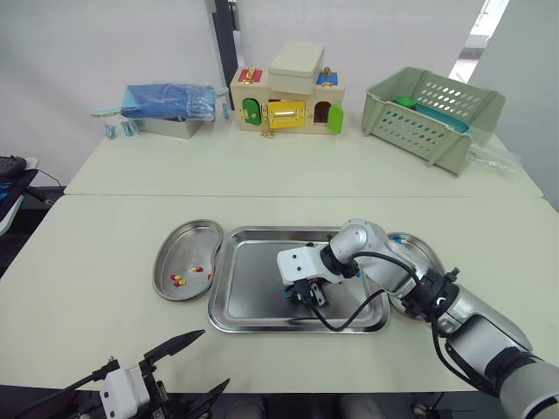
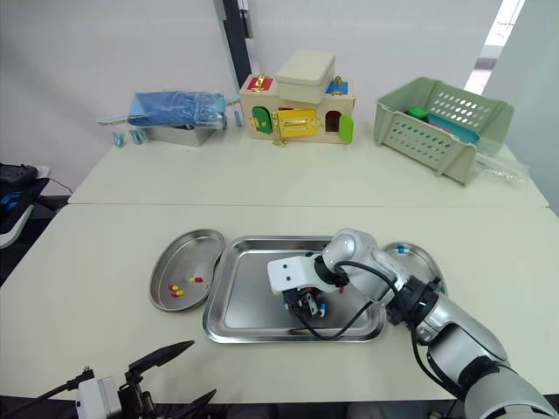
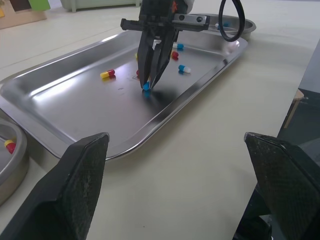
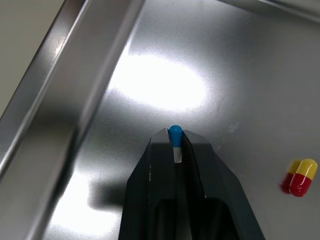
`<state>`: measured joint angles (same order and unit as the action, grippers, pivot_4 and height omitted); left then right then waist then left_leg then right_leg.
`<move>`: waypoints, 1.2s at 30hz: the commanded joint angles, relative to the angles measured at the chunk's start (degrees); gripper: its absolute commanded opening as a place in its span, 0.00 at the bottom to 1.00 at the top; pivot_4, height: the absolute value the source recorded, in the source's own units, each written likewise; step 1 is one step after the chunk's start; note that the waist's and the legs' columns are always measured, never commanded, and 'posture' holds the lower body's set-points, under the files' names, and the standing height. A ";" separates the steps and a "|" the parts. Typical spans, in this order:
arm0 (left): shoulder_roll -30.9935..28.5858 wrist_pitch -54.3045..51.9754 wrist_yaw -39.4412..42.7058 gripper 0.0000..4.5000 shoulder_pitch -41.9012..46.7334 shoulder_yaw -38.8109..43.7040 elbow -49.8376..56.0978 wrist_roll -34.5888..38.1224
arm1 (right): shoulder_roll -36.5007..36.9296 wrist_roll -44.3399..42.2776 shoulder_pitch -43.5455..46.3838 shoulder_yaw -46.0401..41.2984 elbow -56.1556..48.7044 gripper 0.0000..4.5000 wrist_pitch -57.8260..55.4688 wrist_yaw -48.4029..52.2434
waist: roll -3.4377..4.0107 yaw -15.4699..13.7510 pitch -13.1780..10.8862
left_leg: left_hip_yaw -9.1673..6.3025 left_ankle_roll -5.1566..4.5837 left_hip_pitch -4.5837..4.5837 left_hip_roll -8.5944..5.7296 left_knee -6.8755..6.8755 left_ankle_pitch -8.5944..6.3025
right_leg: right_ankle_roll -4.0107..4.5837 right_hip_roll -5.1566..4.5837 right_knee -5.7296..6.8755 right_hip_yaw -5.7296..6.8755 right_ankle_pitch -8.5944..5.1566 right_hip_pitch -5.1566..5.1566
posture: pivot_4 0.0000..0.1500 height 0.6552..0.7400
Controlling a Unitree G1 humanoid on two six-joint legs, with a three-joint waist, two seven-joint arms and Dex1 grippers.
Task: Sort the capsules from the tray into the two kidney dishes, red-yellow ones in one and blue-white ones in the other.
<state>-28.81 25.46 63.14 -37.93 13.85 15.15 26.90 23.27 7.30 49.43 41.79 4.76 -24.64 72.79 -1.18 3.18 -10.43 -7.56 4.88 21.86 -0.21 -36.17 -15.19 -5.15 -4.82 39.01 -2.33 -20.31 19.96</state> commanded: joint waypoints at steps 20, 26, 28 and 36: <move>-6.12 0.58 8.08 1.00 4.00 -5.59 1.23 2.20 | 28.87 -25.91 -33.66 -47.80 -32.65 0.00 -21.04 -3.13 | 0.06 -1.55 -0.05 | 0.13 -0.02 0.17 -0.02 0.02 -0.01 | 0.00 -0.03 -0.12 -0.01 0.00 -0.04 | 1.00 1.00; -6.60 0.02 9.53 1.00 6.13 -6.30 0.41 3.37 | 33.88 -26.06 -45.91 -57.47 -30.73 0.00 -17.97 -4.29 | 0.07 -1.04 -0.05 | 0.21 -0.02 -0.01 0.00 0.02 -0.01 | 0.00 -0.03 -0.08 -0.05 0.00 -0.22 | 1.00 1.00; -6.59 0.06 9.69 1.00 6.32 -6.44 0.31 3.43 | 34.55 -26.23 -47.57 -58.07 -30.50 0.00 -17.00 -4.67 | 0.07 -0.97 -0.05 | 0.23 -0.02 -0.06 0.01 0.02 -0.01 | 0.00 -0.02 -0.08 -0.07 0.00 -0.26 | 1.00 1.00; -6.29 -0.13 9.52 1.00 6.76 -6.30 -0.31 3.38 | 33.89 -26.42 -49.69 -56.55 -26.26 0.16 -13.55 -7.69 | 0.07 -1.20 -0.05 | 0.20 -0.02 -0.06 0.01 0.00 -0.01 | -0.01 -0.02 -0.12 -0.03 0.00 -0.34 | 1.00 1.00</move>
<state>-35.10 25.31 73.02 -30.84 7.05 14.81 29.20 57.29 -18.43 -1.03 -14.37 -21.67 -39.61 65.55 -1.12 1.98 -10.47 -7.37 4.86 21.80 -0.20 -36.17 -15.20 -5.16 -4.84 38.89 -2.36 -20.31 19.63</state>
